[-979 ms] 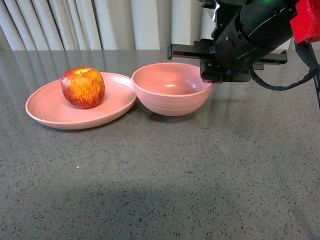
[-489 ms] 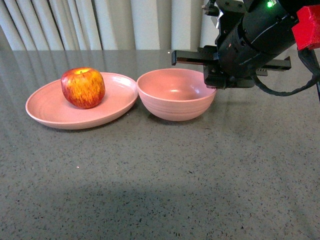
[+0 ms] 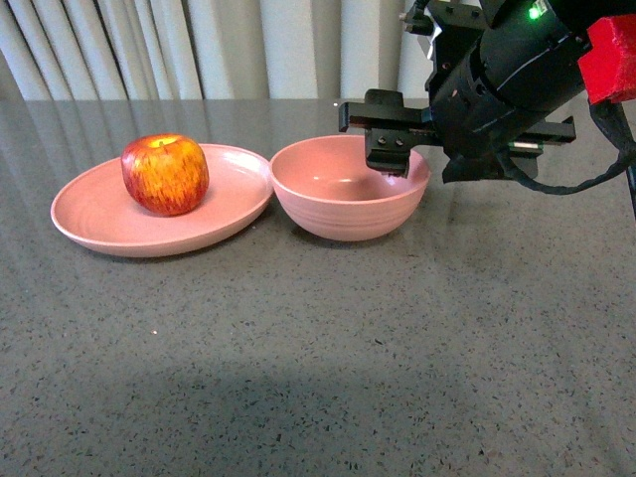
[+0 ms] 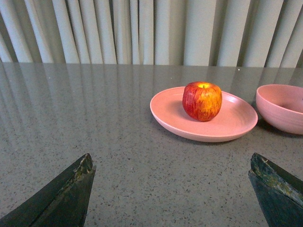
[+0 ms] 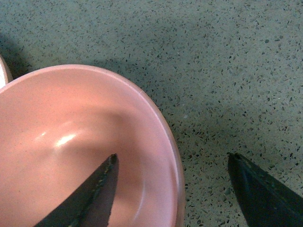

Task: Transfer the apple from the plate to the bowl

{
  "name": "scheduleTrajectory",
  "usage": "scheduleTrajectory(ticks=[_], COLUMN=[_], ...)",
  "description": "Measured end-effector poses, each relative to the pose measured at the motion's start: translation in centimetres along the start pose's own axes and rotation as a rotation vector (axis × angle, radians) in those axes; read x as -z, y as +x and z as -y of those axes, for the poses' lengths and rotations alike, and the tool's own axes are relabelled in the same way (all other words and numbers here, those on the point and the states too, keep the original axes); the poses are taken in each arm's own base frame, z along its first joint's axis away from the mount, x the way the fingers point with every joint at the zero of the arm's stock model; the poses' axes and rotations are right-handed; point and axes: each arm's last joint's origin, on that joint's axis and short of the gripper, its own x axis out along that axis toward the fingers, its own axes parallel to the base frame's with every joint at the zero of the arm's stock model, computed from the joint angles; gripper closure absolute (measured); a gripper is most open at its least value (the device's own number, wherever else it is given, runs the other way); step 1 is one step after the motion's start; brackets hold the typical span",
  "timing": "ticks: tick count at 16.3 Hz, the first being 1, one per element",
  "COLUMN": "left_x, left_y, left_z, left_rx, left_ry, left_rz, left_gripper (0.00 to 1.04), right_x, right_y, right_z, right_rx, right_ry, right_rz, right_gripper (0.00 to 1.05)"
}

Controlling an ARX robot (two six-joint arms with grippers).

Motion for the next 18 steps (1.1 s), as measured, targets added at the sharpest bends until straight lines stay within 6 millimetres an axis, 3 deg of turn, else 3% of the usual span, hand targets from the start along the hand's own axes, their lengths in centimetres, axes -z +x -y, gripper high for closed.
scheduleTrajectory(ticks=[3,6,7,9,11,13,15,18], left_x=[0.0,0.0,0.0,0.0,0.0,0.0,0.0,0.0], left_y=[0.0,0.0,0.0,0.0,0.0,0.0,0.0,0.0], left_z=[0.0,0.0,0.0,0.0,0.0,0.0,0.0,0.0], left_rx=[0.0,0.0,0.0,0.0,0.0,0.0,0.0,0.0], left_ry=[0.0,0.0,0.0,0.0,0.0,0.0,0.0,0.0], left_rz=[0.0,0.0,0.0,0.0,0.0,0.0,0.0,0.0], left_gripper=[0.07,0.07,0.07,0.07,0.07,0.07,0.07,0.07], right_x=[0.0,-0.3,-1.8,-2.1,0.2,4.5,8.2,11.0], right_y=[-0.1,-1.0,-4.1,-8.9,-15.1,-21.1,-23.6,-25.5], right_z=[0.0,0.4,0.9,1.5,2.7,5.2,6.8,8.2], right_rx=[0.0,-0.013,-0.038,-0.086,-0.115,-0.08,-0.036,0.012], right_ry=[0.001,0.009,0.021,0.007,-0.041,-0.06,-0.059,-0.058], right_rz=[0.001,0.016,0.135,0.315,0.517,0.68,0.707,0.732], right_gripper=[0.07,0.07,0.07,0.07,0.07,0.07,0.07,0.07])
